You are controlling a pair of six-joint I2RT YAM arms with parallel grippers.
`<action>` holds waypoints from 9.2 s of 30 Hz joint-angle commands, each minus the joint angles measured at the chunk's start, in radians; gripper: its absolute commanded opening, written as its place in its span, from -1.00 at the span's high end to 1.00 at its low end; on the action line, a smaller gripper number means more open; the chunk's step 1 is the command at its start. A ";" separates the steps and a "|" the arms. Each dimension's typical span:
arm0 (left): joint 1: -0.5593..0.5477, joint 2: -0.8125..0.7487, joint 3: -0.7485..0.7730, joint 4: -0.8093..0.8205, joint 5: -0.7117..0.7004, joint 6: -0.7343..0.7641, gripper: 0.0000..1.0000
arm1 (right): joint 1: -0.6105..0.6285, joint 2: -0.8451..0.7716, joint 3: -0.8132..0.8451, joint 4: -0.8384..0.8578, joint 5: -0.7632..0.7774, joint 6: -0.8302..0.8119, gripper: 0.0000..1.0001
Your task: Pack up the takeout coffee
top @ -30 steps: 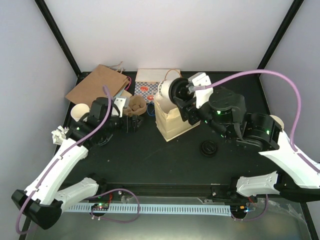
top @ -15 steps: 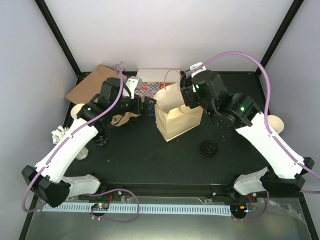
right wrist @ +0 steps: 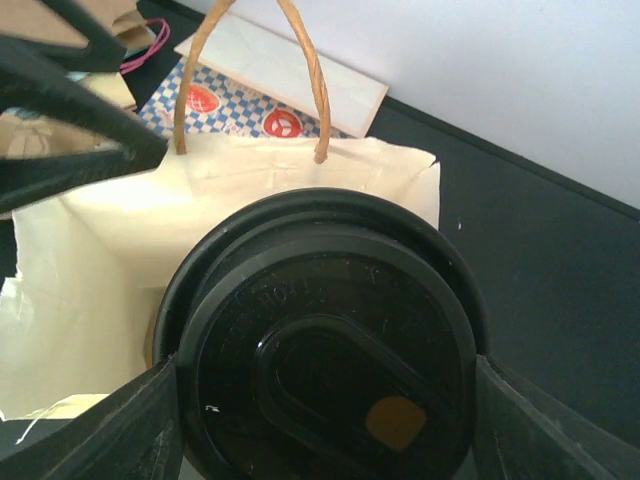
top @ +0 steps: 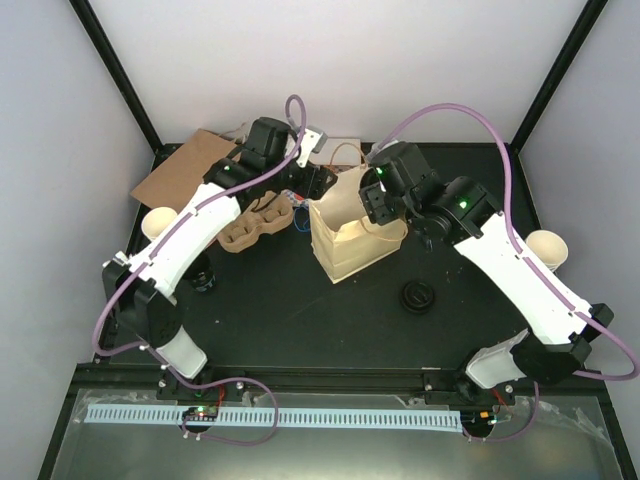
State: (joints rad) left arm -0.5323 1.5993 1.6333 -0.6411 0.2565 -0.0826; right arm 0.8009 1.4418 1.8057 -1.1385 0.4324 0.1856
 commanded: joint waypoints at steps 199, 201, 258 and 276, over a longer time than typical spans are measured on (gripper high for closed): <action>-0.756 -0.741 -0.740 0.042 -0.269 -0.136 0.97 | 0.730 -0.141 -1.076 0.792 0.348 -0.632 0.05; -0.755 -0.743 -0.740 0.043 -0.275 -0.138 0.97 | 0.725 -0.136 -1.080 0.803 0.339 -0.633 0.04; -0.752 -0.791 -0.750 0.054 -0.209 -0.114 0.97 | 0.763 -0.121 -1.029 0.885 0.257 -0.652 0.00; -0.752 -0.681 -0.707 -0.015 -0.197 -0.116 0.97 | 0.830 -0.150 -0.961 0.737 0.320 -0.606 -0.01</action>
State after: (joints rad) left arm -1.2758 0.9001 0.9051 -0.6296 0.0154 -0.1947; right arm 1.6161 1.3010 0.7830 -0.3920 0.7120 -0.4362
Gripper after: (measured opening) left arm 0.017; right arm 0.713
